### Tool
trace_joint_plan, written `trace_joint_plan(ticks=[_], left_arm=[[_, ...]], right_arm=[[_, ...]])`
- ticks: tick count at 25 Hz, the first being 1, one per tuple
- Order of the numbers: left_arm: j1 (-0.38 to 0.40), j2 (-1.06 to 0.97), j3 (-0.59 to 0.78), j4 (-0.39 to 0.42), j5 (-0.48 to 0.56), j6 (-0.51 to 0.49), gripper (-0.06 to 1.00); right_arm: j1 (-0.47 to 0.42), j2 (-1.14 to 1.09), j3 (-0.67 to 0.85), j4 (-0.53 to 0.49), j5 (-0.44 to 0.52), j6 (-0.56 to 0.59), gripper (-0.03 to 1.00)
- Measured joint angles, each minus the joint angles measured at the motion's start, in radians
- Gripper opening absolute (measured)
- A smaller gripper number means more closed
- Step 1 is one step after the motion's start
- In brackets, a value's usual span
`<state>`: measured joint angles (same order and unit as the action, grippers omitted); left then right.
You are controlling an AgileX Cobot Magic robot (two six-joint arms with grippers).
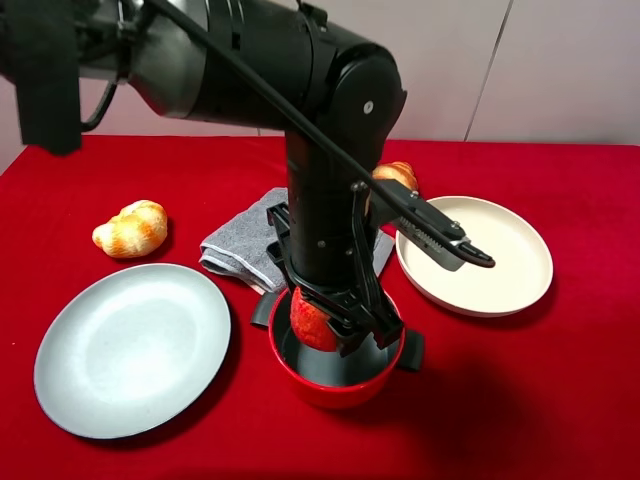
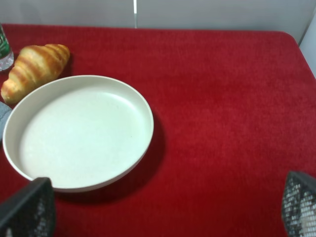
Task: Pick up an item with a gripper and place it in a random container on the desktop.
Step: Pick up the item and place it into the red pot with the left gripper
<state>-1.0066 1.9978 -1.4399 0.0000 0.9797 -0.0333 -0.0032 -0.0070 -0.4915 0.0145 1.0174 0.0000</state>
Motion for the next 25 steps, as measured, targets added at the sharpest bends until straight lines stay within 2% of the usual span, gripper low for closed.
trace_joint_plan(ticks=[8,20,23,25], left_arm=[[0.0,0.029,0.01,0.0,-0.094,0.009,0.7],[0.0,0.029,0.016,0.0,-0.106,0.012,0.7],[0.0,0.029,0.016,0.0,-0.103,0.012,0.74],[0.0,0.029,0.016,0.0,-0.103,0.012,0.83]], right_arm=[[0.0,0.0,0.0,0.0,0.0,0.0,0.69],[0.0,0.0,0.0,0.0,0.0,0.0,0.69],[0.0,0.0,0.0,0.0,0.0,0.0,0.69],[0.0,0.0,0.0,0.0,0.0,0.0,0.69]])
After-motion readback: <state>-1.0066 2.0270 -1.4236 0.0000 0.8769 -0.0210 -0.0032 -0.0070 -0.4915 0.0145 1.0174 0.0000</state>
